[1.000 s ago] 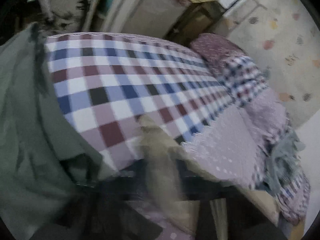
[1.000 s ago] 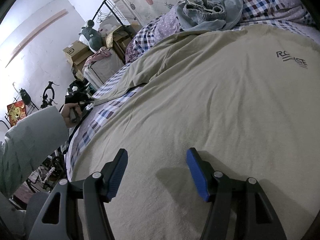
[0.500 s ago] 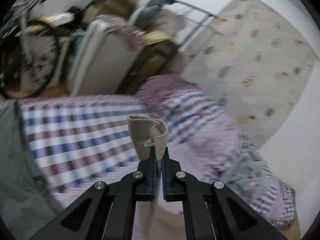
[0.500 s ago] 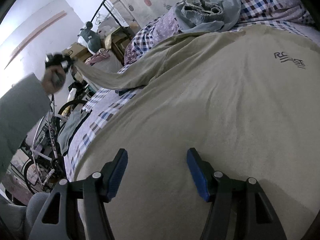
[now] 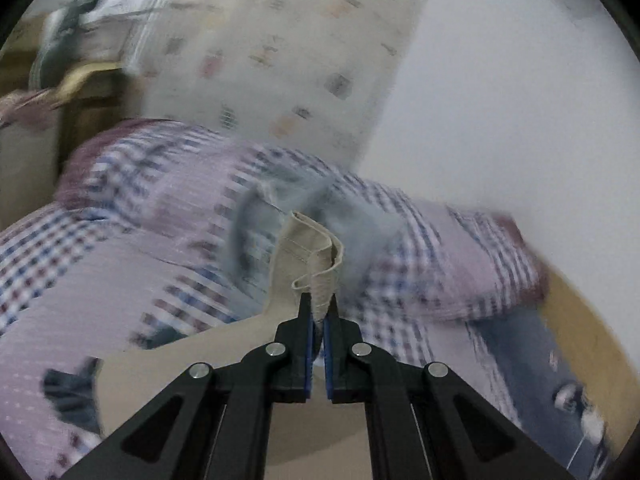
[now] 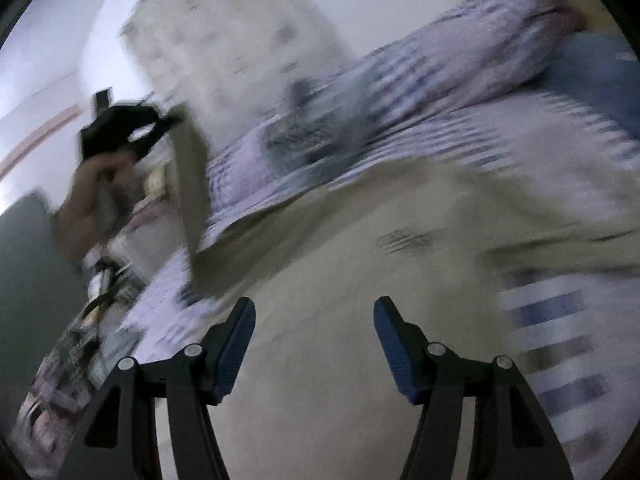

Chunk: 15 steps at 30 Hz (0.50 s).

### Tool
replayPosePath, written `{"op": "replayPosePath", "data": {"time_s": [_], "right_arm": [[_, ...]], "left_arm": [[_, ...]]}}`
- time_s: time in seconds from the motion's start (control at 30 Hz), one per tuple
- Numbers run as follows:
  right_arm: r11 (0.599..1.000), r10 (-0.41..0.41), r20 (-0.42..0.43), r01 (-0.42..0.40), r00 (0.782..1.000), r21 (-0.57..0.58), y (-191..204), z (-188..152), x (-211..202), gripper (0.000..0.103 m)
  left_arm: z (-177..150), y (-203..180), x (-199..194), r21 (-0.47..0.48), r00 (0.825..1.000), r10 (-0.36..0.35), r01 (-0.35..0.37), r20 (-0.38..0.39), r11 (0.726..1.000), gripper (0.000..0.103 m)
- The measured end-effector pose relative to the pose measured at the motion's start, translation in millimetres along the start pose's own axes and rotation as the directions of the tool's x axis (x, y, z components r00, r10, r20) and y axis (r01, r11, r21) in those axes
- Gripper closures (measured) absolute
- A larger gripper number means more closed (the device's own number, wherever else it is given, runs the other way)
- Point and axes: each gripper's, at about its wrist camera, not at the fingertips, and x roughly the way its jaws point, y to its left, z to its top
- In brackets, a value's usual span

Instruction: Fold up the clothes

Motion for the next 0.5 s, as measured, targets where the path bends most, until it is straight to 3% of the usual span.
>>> {"op": "replayPosePath", "data": {"time_s": [0.07,0.17,0.23,0.27,0.37,0.5], "right_arm": [[0.988,-0.063,0.034,0.058,0.997,0.140,-42,10,-16,0.036],[0.923,-0.089,0.050,0.063,0.995,0.381,-97,13,-33,0.036],[0.894,-0.083,0.047,0.053,0.995,0.446,-112,13,-38,0.036],[0.886,-0.081,0.046,0.051,0.996,0.461,-117,14,-41,0.036],[0.911,-0.083,0.056,0.053,0.995,0.409,-114,24,-51,0.036],[0.905,-0.082,0.079,0.041,0.993,0.424,-124,27,-65,0.036]], "left_arm": [[-28,-55,33,0.077,0.998,-0.039,0.044,-0.058,0.996,0.100],[-75,-119,75,0.176,0.987,-0.067,0.093,-0.147,0.980,0.100],[-118,-160,105,0.242,0.973,-0.068,0.122,-0.220,0.963,0.100],[-144,-179,120,0.273,0.964,-0.063,0.135,-0.259,0.953,0.100],[-201,-215,146,0.323,0.939,-0.051,0.167,-0.339,0.932,0.100],[-254,-237,173,0.369,0.903,-0.005,0.181,-0.429,0.912,0.100]]}}
